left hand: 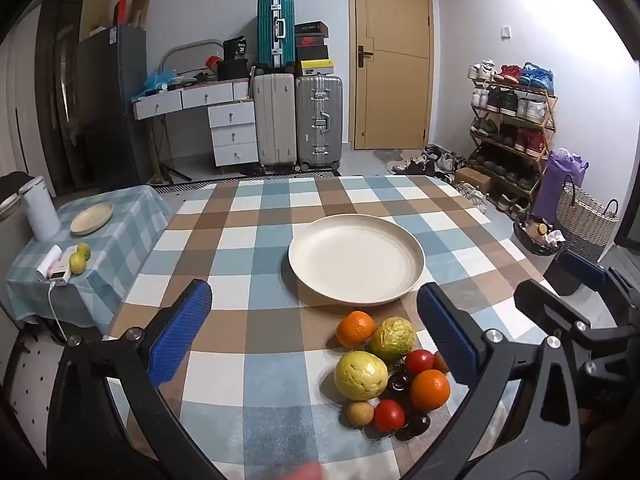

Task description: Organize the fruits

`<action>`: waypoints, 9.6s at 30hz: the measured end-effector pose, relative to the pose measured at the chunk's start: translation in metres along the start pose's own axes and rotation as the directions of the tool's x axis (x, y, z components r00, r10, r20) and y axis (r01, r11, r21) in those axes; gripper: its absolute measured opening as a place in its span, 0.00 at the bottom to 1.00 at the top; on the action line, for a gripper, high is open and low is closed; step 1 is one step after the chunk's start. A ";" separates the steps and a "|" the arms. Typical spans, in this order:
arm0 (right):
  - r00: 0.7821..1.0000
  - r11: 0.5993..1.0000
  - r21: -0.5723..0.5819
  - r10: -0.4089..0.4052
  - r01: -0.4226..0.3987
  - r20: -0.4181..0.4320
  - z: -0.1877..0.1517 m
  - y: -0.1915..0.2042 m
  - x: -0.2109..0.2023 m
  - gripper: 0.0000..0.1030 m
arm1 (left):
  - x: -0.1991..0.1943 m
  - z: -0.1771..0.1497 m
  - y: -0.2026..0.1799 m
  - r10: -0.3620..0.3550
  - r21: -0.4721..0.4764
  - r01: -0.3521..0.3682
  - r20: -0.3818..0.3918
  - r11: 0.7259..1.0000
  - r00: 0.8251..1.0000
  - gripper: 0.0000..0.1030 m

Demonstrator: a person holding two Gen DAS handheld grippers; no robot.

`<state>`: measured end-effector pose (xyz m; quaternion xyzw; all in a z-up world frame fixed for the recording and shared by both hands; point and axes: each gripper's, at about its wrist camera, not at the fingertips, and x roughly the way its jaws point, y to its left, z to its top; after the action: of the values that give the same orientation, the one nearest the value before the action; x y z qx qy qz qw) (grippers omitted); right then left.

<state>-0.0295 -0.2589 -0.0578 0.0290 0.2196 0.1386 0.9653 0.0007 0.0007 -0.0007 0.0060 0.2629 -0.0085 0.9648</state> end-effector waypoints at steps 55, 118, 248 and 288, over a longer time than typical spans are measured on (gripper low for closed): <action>1.000 1.000 -0.022 0.010 -0.010 0.014 -0.005 0.007 0.000 1.00 | -0.005 -0.005 0.014 -0.006 -0.046 0.007 0.022 0.999 1.000 0.99; 0.997 1.000 0.023 0.010 -0.009 -0.082 -0.022 -0.019 0.052 1.00 | 0.125 -0.063 0.021 -0.444 -0.201 0.401 -0.280 0.894 0.851 0.79; 0.837 0.896 0.324 0.413 -0.303 -0.360 0.069 -0.065 0.310 0.53 | 0.339 0.063 0.043 -0.567 -0.303 0.486 -0.305 0.819 0.765 0.46; 0.957 0.952 0.216 0.252 -0.219 -0.142 0.081 -0.044 0.141 0.99 | 0.160 0.073 0.056 -0.271 -0.179 0.245 -0.137 0.953 0.953 0.99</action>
<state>0.1383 -0.2617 -0.0488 0.1393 0.3079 0.2325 0.9120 0.1769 0.0536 -0.0189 -0.1051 0.3380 -0.1131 0.9284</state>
